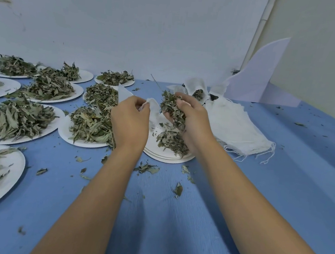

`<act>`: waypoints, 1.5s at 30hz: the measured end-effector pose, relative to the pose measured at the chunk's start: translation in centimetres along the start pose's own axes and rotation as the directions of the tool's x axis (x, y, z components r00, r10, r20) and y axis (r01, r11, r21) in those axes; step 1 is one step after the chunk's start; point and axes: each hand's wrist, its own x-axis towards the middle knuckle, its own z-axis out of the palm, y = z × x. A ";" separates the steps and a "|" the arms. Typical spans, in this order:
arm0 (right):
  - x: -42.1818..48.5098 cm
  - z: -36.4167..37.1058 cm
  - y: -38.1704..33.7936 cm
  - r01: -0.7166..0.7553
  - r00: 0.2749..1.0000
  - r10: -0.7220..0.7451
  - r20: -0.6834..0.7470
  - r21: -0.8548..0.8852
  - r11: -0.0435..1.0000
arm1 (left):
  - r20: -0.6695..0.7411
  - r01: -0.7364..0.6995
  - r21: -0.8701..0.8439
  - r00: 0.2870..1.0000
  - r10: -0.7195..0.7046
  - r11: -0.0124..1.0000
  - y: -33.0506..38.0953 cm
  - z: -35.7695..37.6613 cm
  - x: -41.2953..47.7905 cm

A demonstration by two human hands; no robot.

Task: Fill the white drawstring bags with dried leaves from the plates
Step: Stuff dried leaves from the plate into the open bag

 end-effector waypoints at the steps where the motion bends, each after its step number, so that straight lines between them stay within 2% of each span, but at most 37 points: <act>1: 0.0 -0.2 0.0 -0.017 0.999 0.016 0.032 0.013 1.000 | -0.001 0.014 -0.002 1.000 -0.014 1.000 -0.1 0.1 0.0; 4: 0.0 -0.8 -0.2 -0.080 0.990 0.070 0.121 0.085 0.993 | -0.006 0.054 -0.011 0.999 -0.054 0.998 -0.3 0.2 0.2; 7: 0.0 -1.5 -0.7 -0.156 0.979 0.145 0.147 0.071 0.985 | -0.019 0.089 -0.006 0.996 -0.089 0.996 -0.5 0.2 0.4; 11: 0.3 -3.2 -2.0 -0.349 0.924 0.309 0.224 0.167 0.922 | -0.040 0.138 -0.002 0.990 -0.138 0.990 -0.8 0.2 0.7; 15: 0.4 -4.7 -2.7 -0.447 0.864 0.419 0.279 0.040 0.894 | -0.055 0.218 -0.007 0.974 -0.218 0.976 -1.2 0.2 1.0; 18: 0.3 -5.0 -3.0 -0.475 0.843 0.463 0.275 -0.024 0.880 | -0.067 0.227 -0.029 0.971 -0.228 0.974 -1.2 0.3 1.0; 21: 0.1 -4.6 -3.3 -0.462 0.853 0.468 0.229 -0.084 0.883 | -0.063 0.207 -0.060 0.975 -0.211 0.976 -0.9 0.4 0.8; 27: 0.4 -4.3 -3.7 -0.388 0.912 0.390 0.128 -0.044 0.921 | -0.074 0.173 -0.068 0.981 -0.177 0.983 -0.8 0.3 0.7; 31: 0.2 -3.7 -3.9 -0.377 0.914 0.386 0.127 -0.089 0.922 | -0.034 0.098 -0.057 0.994 -0.100 0.994 -0.3 0.4 0.1; 37: -0.1 -2.1 -3.5 -0.338 0.924 0.346 0.165 -0.073 0.938 | -0.021 -0.009 0.047 1.000 0.010 0.999 0.3 1.1 -1.0; 40: -0.4 -1.9 -3.5 -0.330 0.927 0.338 0.161 -0.077 0.941 | -0.039 0.016 0.067 0.999 -0.014 0.998 0.2 0.9 -0.8; 42: -0.2 -2.0 -3.5 -0.293 0.947 0.310 0.087 -0.165 0.942 | -0.064 0.040 0.107 0.997 -0.033 0.993 -0.1 0.5 -0.5; 45: -0.1 -2.3 -3.7 -0.224 0.970 0.240 0.029 -0.261 0.939 | -0.055 0.085 0.059 0.995 -0.082 0.995 -0.4 0.2 0.0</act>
